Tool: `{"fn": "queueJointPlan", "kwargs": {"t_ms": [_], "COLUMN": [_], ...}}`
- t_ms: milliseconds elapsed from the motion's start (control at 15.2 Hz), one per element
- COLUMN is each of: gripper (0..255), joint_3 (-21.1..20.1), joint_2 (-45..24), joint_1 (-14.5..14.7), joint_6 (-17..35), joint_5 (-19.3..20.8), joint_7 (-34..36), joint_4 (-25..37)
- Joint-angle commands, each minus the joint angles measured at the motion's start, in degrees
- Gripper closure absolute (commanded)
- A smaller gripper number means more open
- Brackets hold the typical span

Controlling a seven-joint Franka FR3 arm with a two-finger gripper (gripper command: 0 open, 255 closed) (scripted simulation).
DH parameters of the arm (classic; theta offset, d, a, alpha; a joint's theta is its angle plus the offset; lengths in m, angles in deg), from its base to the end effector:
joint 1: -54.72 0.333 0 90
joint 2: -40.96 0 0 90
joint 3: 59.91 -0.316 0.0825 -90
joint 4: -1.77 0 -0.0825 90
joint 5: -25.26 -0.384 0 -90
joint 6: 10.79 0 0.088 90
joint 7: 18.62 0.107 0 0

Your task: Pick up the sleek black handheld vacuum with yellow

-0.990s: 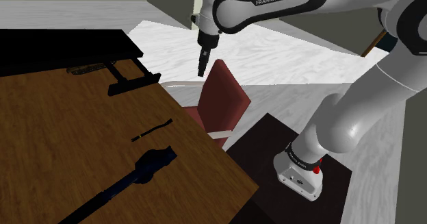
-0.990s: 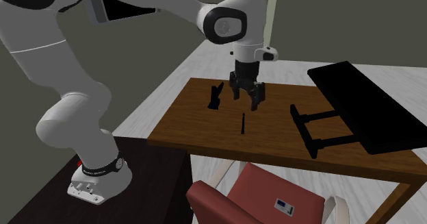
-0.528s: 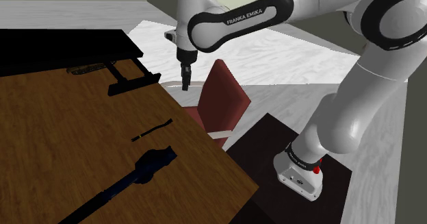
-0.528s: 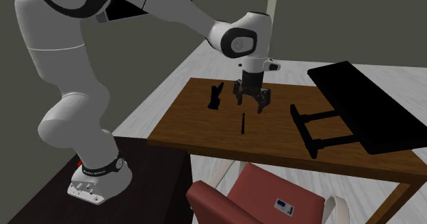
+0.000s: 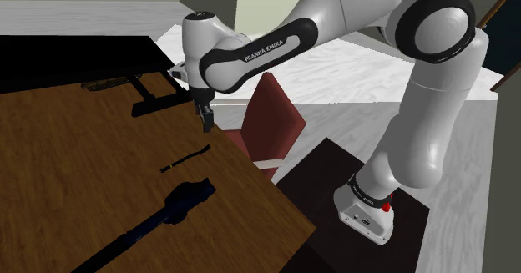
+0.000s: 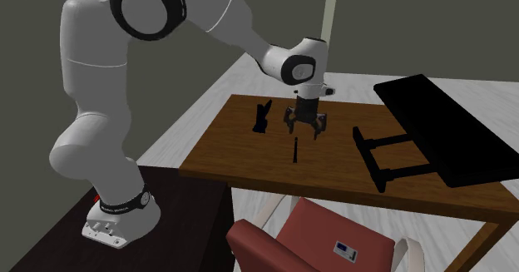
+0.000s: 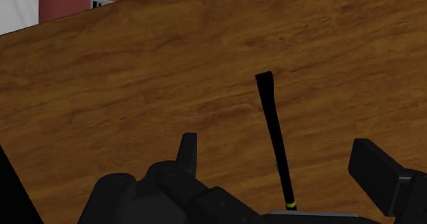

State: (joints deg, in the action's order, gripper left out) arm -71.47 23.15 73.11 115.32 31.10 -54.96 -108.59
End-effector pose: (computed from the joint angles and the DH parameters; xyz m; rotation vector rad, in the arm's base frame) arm 0.5350 0.2978 0.3296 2.5688 1.7758 -0.0457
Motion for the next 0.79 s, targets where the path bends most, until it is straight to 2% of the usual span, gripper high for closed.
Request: {"fn": "queueJointPlan", "kwargs": {"t_ms": [0,396,726], "gripper": [0,0,0], "joint_3": [-0.77,-2.66,-2.13], "joint_2": [-3.29,-11.96,-14.46], "joint_1": [1.07,4.61,4.97], "joint_6": [0.58,1.97,4.7], "joint_5": [1.24,5.02,5.83], "joint_7": [-1.76,-6.29,-5.74], "joint_4": [2.07,7.35,7.06]}}
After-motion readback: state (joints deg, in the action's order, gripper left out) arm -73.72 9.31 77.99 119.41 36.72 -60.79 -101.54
